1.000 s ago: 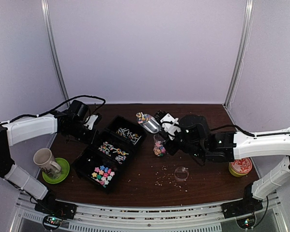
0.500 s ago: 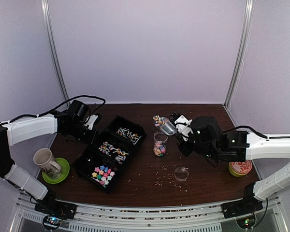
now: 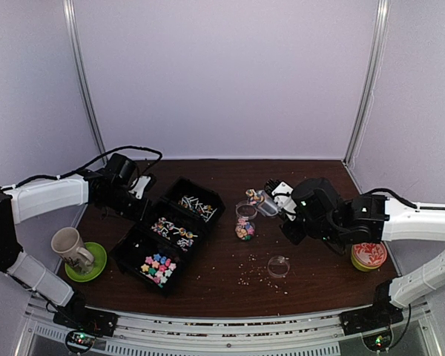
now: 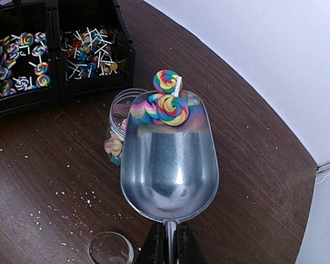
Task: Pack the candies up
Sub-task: Place the fake candies in the packing bottle.
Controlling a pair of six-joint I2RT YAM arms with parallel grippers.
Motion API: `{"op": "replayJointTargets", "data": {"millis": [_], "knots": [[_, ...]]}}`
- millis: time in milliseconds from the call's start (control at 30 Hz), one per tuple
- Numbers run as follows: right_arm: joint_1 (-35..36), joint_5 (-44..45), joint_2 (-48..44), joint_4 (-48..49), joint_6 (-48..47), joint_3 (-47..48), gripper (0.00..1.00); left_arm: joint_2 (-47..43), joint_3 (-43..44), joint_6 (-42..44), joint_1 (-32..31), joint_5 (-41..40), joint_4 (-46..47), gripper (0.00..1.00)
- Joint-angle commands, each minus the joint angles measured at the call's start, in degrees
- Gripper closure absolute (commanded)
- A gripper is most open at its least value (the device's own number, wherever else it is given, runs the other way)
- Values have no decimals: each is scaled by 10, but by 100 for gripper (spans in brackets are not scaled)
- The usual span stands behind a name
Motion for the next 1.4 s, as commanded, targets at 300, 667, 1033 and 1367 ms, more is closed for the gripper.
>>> {"op": "replayJointTargets", "data": {"millis": [300, 667, 1033, 1367], "knots": [[-3, 8, 26, -102, -8, 78, 100, -7, 40, -16, 5, 29, 61, 100], [-2, -1, 69, -160, -15, 118, 100, -7, 40, -16, 5, 29, 61, 100], [-3, -9, 94, -220, -29, 160, 100, -7, 40, -15, 5, 30, 61, 100], [-3, -8, 127, -270, -29, 213, 100, -7, 41, -15, 5, 30, 61, 100]]}}
